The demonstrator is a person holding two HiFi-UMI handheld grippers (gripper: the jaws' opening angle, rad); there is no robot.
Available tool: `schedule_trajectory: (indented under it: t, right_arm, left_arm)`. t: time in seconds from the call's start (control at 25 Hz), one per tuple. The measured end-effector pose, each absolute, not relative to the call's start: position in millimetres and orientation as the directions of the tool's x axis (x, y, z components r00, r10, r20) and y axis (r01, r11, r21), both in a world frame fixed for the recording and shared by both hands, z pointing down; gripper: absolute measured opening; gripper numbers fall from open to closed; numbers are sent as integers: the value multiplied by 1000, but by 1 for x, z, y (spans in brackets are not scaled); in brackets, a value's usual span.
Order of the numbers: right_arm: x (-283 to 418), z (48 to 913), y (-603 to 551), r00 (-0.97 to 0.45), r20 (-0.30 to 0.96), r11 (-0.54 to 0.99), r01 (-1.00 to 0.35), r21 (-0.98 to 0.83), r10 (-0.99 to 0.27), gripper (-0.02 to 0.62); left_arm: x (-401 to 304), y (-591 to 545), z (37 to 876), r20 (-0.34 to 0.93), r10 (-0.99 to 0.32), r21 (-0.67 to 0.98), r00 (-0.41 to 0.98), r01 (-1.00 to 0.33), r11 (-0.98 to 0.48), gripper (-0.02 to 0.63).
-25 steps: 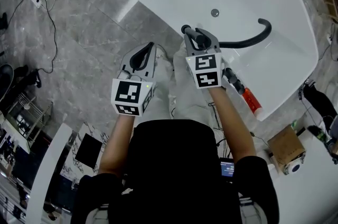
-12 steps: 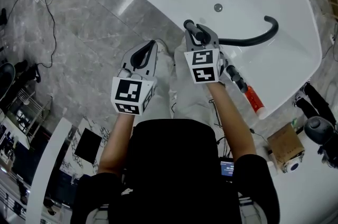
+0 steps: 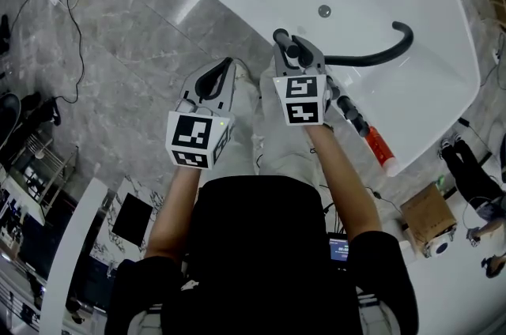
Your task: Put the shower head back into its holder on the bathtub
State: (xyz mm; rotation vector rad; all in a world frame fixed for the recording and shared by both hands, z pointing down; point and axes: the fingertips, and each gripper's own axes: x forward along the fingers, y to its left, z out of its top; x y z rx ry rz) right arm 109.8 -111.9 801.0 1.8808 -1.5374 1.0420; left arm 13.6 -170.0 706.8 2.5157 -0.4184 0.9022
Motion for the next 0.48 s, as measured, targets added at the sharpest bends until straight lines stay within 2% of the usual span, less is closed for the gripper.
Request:
schedule_trajectory:
  t: [0.48]
  right_arm:
    - [109, 748, -110, 56, 795, -190, -979, -76, -604, 137]
  left_arm:
    - [31, -178, 647, 606, -154, 259, 780, -376, -890, 14]
